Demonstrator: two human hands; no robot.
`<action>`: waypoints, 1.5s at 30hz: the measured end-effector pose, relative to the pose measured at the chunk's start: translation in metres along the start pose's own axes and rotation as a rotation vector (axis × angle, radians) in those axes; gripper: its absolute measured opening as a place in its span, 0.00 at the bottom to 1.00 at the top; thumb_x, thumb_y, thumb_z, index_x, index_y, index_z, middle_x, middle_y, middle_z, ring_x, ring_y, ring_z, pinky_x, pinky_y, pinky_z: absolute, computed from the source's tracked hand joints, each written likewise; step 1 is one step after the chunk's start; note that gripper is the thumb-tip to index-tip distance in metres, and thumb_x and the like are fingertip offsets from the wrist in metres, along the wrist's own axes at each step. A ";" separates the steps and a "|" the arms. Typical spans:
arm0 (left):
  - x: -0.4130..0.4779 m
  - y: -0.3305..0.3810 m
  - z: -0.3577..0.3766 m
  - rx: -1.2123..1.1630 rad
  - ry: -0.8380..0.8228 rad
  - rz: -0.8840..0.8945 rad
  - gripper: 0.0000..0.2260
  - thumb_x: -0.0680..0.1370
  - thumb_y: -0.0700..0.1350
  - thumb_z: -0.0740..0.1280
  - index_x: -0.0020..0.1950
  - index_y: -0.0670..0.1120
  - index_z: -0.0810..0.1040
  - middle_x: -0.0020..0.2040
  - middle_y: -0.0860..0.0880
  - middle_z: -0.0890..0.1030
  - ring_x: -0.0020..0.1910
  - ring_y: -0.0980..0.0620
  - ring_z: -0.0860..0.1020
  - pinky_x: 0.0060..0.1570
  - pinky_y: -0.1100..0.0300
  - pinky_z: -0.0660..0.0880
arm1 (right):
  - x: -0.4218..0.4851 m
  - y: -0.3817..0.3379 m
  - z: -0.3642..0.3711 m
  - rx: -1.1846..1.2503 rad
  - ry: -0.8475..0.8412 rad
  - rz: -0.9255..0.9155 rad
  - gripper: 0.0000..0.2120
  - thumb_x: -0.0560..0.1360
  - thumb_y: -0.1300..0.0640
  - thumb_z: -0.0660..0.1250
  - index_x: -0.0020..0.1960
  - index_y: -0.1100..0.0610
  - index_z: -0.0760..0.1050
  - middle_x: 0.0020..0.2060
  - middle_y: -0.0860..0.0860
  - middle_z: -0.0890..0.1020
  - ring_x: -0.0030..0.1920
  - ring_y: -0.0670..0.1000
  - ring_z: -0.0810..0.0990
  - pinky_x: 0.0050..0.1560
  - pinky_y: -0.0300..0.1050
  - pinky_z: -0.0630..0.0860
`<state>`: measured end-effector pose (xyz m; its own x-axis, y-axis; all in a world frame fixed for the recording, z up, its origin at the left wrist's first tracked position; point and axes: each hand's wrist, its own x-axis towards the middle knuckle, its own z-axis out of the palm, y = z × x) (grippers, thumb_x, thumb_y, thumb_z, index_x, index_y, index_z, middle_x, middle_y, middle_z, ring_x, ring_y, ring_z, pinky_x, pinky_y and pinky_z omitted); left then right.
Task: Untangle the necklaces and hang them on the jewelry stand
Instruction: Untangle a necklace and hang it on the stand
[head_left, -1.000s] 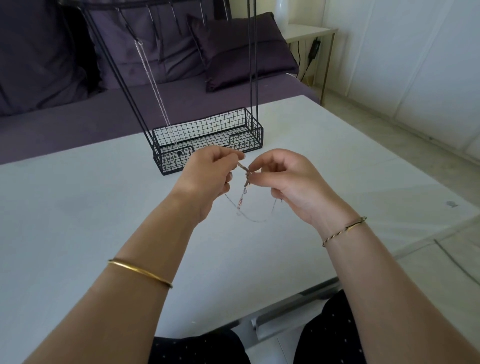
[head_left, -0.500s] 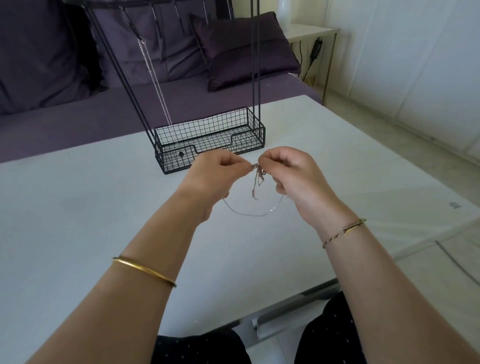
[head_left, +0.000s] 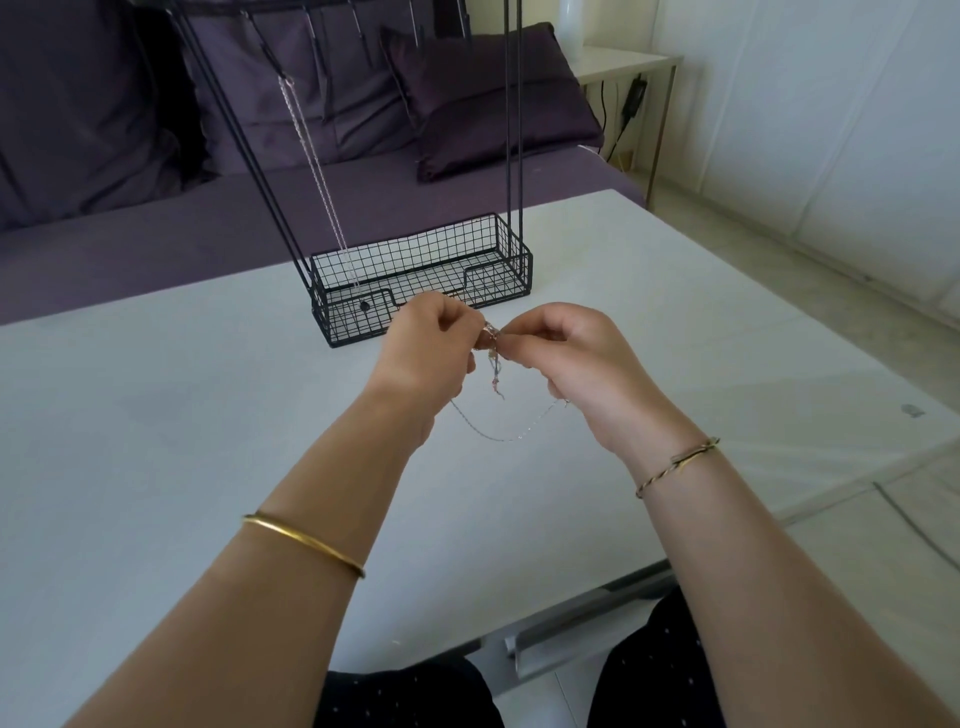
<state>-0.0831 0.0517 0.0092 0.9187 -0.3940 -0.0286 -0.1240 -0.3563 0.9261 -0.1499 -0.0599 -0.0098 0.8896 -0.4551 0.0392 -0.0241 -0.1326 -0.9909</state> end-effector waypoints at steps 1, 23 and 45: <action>0.000 0.000 0.000 0.006 0.004 0.007 0.07 0.79 0.40 0.61 0.42 0.45 0.74 0.38 0.49 0.78 0.31 0.55 0.70 0.29 0.62 0.67 | 0.000 -0.001 0.001 0.010 0.007 0.003 0.03 0.71 0.64 0.70 0.40 0.58 0.79 0.26 0.42 0.74 0.23 0.37 0.70 0.25 0.27 0.62; -0.003 0.003 -0.003 0.241 -0.096 0.120 0.05 0.78 0.43 0.65 0.43 0.46 0.77 0.37 0.51 0.75 0.35 0.54 0.71 0.36 0.60 0.69 | 0.004 0.002 -0.002 0.359 0.061 0.088 0.05 0.76 0.67 0.63 0.43 0.60 0.74 0.35 0.52 0.78 0.35 0.49 0.78 0.40 0.43 0.78; 0.003 -0.001 0.003 -0.398 -0.012 -0.102 0.05 0.80 0.39 0.60 0.48 0.45 0.75 0.34 0.52 0.74 0.32 0.56 0.74 0.33 0.63 0.69 | 0.007 0.003 0.005 0.114 -0.007 0.208 0.03 0.71 0.60 0.67 0.39 0.56 0.75 0.26 0.48 0.69 0.26 0.45 0.63 0.27 0.39 0.57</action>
<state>-0.0810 0.0482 0.0069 0.9142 -0.3839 -0.1299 0.1242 -0.0396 0.9915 -0.1419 -0.0589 -0.0128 0.8741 -0.4561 -0.1674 -0.1554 0.0640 -0.9858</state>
